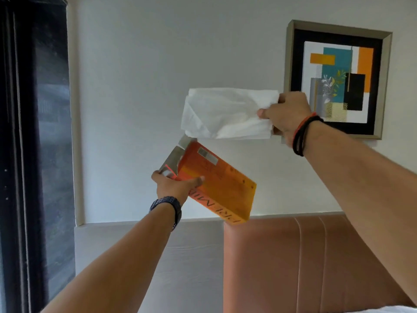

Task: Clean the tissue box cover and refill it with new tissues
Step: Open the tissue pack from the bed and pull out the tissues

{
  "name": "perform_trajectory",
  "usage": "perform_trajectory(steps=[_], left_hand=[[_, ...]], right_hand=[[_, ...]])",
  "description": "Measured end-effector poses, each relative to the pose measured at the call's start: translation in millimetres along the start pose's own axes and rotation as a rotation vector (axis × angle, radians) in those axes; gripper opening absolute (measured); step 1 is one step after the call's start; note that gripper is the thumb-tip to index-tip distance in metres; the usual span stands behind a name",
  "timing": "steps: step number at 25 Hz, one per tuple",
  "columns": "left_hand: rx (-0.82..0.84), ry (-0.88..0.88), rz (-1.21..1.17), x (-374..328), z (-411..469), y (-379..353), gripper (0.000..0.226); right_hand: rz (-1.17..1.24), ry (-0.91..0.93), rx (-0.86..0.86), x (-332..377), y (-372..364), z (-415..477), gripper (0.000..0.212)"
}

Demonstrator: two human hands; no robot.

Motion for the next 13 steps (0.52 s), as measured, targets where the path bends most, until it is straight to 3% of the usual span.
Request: perform_trajectory(steps=[5,13], left_hand=[[0.009,0.159,-0.521,8.6,-17.6,-11.2,0.09],[0.025,0.191,-0.577,59.5,-32.2,-28.5,0.082]], right_hand=[[0.225,-0.365,0.075,-80.8,-30.6,-17.7,0.018],[0.186,-0.527,0.106,-178.1,-31.2,-33.7,0.015]])
Point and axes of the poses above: each hand's wrist, its own z-axis towards the middle knuckle, its own y-axis out of the back of the hand, x = y × z, the point moved 6 cm from there along z, towards the middle knuckle, and after that the axes turned 5 degrees about x, right-handed, at the moved point
